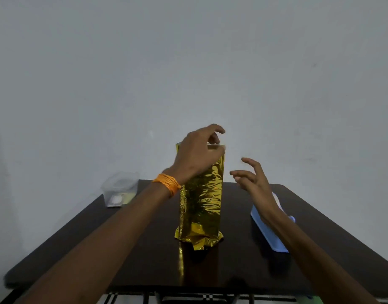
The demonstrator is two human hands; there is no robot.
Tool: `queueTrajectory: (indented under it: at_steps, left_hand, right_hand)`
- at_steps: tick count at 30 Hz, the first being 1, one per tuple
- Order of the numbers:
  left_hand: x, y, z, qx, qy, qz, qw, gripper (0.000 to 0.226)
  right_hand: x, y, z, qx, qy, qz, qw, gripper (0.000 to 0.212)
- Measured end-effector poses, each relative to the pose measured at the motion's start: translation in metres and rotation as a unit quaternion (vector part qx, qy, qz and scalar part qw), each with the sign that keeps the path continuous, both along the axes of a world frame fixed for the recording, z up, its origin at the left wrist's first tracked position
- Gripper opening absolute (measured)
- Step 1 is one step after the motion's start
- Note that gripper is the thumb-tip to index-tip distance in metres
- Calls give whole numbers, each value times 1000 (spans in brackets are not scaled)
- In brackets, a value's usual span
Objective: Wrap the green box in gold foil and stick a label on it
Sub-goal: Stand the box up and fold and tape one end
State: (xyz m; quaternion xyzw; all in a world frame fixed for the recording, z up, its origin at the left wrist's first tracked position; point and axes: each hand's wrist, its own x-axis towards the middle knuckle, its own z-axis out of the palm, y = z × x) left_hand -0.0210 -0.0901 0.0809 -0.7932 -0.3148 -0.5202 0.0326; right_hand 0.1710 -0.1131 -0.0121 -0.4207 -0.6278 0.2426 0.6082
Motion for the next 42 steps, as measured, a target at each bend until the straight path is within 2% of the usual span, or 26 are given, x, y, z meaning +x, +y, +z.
queueTrajectory:
  at_steps: [3,4,7,13,20,22,25,27,30,32,34,36,38,42]
  left_hand:
    - [-35,10,15,-27,134,84,987,69]
    - [-43,14,16,-48,169,100,979,74]
    - [-52,28,14,-102,180,88,974,62]
    - [-26,34,12,-52,196,82,976,38]
    - [-30,25,15,-75,174,40,981,42]
    - [-44,23,17,-92,208,35,973,40]
    - [-61,22,17,-75,306,94,944,51]
    - [-68,23,15,-107,256,79,957,44]
    - [-71,22,13,-162,141,-3,977,24]
    - [-70,21,12,-177,80,-78,978,21]
    - [-68,21,13,-188,-33,-140,972,21]
    - [-64,24,15,-231,-132,-142,953,26]
    - [-61,31,13,-311,-140,-104,934,31]
    - [-51,41,-2,-438,-56,-59,895,33]
  right_hand:
    - [-12,20,15,12,-3,5,1000,49]
    - [-15,25,18,14,-2,8,1000,49]
    - [-23,35,24,13,-11,20,1000,48]
    - [-29,42,34,11,-25,20,999,52]
    - [-28,54,38,-12,-79,28,996,44]
    - [-29,59,38,-14,-80,31,996,41]
    - [-31,60,41,-13,-85,35,996,43]
    - [-34,58,44,-21,-88,49,995,42]
    - [-39,55,47,-26,-86,60,994,38]
    - [-40,54,47,-25,-90,69,993,38]
    - [-41,54,45,-23,-103,76,992,45]
    - [-42,54,43,-21,-112,76,991,50]
    - [-42,55,43,-21,-103,78,991,53]
    - [-43,55,43,-31,-80,82,993,57]
